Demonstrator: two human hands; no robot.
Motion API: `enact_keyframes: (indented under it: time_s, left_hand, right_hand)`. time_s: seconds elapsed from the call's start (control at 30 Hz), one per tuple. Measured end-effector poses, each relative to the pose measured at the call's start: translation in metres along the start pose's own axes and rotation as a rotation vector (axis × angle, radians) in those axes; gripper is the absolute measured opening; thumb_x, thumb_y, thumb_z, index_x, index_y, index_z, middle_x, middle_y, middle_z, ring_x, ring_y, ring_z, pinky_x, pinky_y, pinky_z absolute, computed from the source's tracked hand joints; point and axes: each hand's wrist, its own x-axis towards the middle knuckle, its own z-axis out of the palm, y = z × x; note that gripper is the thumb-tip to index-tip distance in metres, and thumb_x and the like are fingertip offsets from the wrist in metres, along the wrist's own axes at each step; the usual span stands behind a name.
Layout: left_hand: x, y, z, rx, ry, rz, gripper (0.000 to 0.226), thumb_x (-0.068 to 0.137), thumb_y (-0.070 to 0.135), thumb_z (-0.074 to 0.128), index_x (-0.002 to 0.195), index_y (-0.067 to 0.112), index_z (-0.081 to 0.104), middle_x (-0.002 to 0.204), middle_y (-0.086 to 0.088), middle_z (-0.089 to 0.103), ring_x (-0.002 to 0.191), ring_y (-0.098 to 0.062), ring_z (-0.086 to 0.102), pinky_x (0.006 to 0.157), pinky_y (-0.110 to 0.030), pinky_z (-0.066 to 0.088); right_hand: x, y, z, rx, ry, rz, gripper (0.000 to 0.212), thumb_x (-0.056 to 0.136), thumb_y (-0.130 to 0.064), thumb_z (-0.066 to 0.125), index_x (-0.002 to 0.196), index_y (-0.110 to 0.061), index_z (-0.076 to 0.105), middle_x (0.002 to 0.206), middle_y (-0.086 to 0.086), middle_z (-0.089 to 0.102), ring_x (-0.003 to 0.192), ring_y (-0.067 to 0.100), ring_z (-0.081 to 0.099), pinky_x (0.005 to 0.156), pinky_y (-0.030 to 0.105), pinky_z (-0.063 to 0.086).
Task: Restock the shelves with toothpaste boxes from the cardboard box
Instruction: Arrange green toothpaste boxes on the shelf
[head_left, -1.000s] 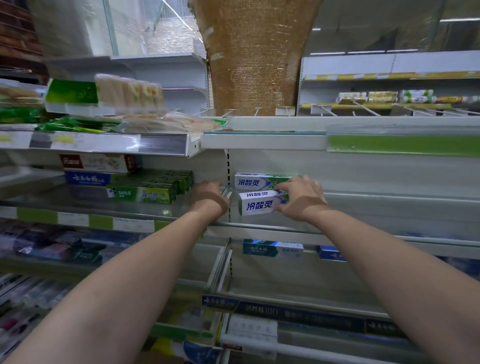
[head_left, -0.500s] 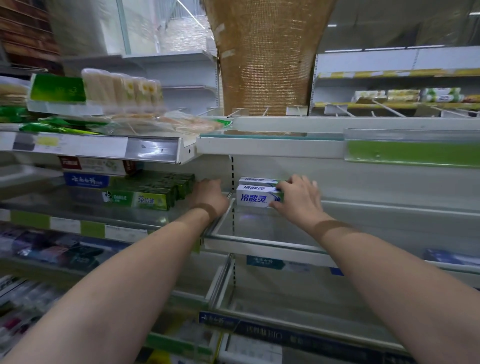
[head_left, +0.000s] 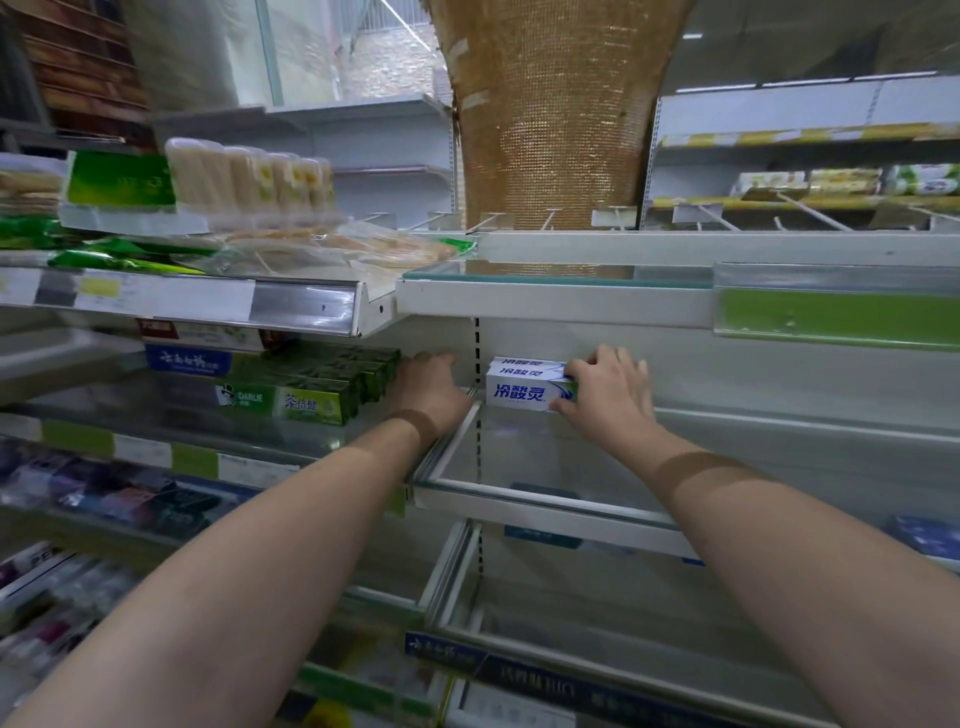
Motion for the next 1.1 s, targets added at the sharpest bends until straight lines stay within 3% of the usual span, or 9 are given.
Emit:
enact_keyframes:
  time_s: [0.27, 0.4, 0.7, 1.1]
  left_hand:
    - [-0.007, -0.002, -0.004, 0.012, 0.018, -0.023, 0.045, 0.087, 0.013, 0.061, 0.132, 0.017, 0.065, 0.129, -0.011, 0.066, 0.117, -0.031, 0.061, 0.101, -0.039, 0.052]
    - [-0.010, 0.000, -0.002, 0.026, 0.004, -0.050, 0.038, 0.084, 0.014, 0.058, 0.120, 0.018, 0.069, 0.115, -0.010, 0.070, 0.104, -0.031, 0.064, 0.091, -0.037, 0.056]
    - [-0.013, 0.003, -0.002, 0.005, 0.008, -0.068, 0.027, 0.084, 0.021, 0.059, 0.108, 0.019, 0.071, 0.108, -0.008, 0.071, 0.100, -0.031, 0.065, 0.088, -0.040, 0.057]
    - [-0.017, 0.004, -0.003, 0.013, 0.023, -0.095, 0.035, 0.085, 0.020, 0.060, 0.118, 0.020, 0.070, 0.114, -0.008, 0.071, 0.103, -0.031, 0.065, 0.089, -0.039, 0.057]
  right_hand:
    - [0.001, 0.002, 0.002, 0.004, -0.005, -0.027, 0.043, 0.083, -0.062, 0.062, 0.109, -0.028, 0.062, 0.108, 0.004, 0.054, 0.107, 0.025, 0.046, 0.087, 0.037, 0.031]
    - [0.000, 0.004, 0.002, -0.002, 0.009, -0.049, 0.042, 0.084, -0.061, 0.061, 0.110, -0.028, 0.064, 0.108, 0.003, 0.056, 0.107, 0.025, 0.047, 0.086, 0.037, 0.031]
    - [0.001, 0.005, 0.001, 0.025, -0.002, -0.048, 0.045, 0.083, -0.063, 0.062, 0.112, -0.028, 0.066, 0.108, 0.004, 0.056, 0.107, 0.025, 0.047, 0.087, 0.037, 0.031]
    - [-0.001, 0.001, -0.001, 0.019, -0.013, -0.048, 0.046, 0.084, -0.061, 0.061, 0.114, -0.025, 0.065, 0.110, 0.006, 0.055, 0.107, 0.026, 0.046, 0.088, 0.039, 0.033]
